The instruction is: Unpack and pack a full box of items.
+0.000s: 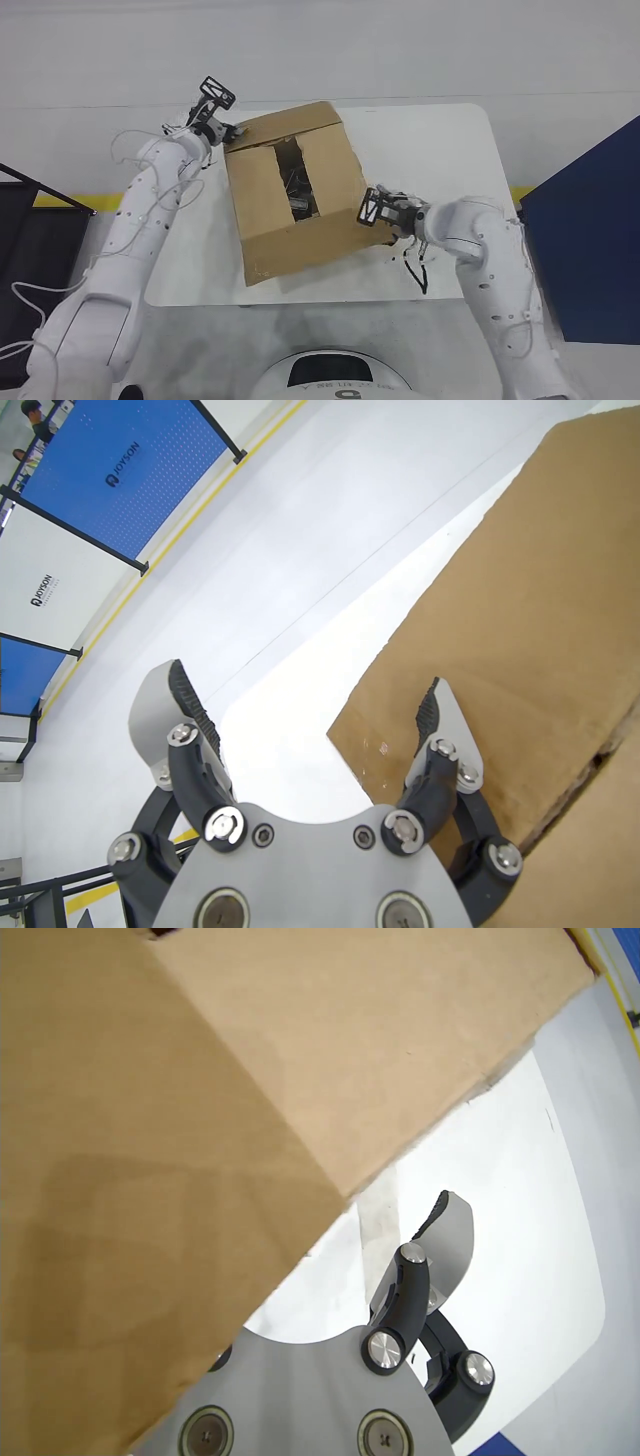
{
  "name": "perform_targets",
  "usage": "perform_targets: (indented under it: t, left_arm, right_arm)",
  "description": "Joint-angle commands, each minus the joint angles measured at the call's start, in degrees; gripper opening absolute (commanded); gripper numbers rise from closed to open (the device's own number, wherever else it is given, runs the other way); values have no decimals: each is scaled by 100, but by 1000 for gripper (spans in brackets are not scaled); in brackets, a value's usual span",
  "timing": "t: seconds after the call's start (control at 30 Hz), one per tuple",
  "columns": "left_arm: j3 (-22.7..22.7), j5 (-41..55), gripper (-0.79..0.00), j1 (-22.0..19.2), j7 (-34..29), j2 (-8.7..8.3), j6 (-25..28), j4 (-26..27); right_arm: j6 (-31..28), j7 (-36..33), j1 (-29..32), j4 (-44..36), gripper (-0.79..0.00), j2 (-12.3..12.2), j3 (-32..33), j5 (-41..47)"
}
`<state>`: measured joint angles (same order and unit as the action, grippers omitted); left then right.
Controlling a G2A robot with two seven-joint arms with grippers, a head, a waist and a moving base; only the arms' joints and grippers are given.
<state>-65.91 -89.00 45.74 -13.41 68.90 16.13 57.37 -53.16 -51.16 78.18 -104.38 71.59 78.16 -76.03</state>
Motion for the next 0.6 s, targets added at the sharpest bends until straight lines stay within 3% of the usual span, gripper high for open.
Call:
perform_targets:
  t: [0.0, 0.23, 0.33, 0.57]
  left_arm:
    - [-86, -58, 0, 17, 50, -26, -67, 54]
    - [-1012, -478, 0, 751, 186, -344, -119, 391]
    - [-1389, -533, 0, 1193, 157, -466, 67, 514]
    - [-1432, -780, 0, 2044, 83, -586, 1021, 1223]
  right_arm:
    - [560, -133, 29, -154, 0, -26, 134, -378]
    - [1881, 177, -213, 37, 0, -18, 154, -960]
    - [2126, 416, -397, 285, 0, -10, 94, -1043]
    - [2516, 819, -946, 1110, 0, 56, -383, -1222]
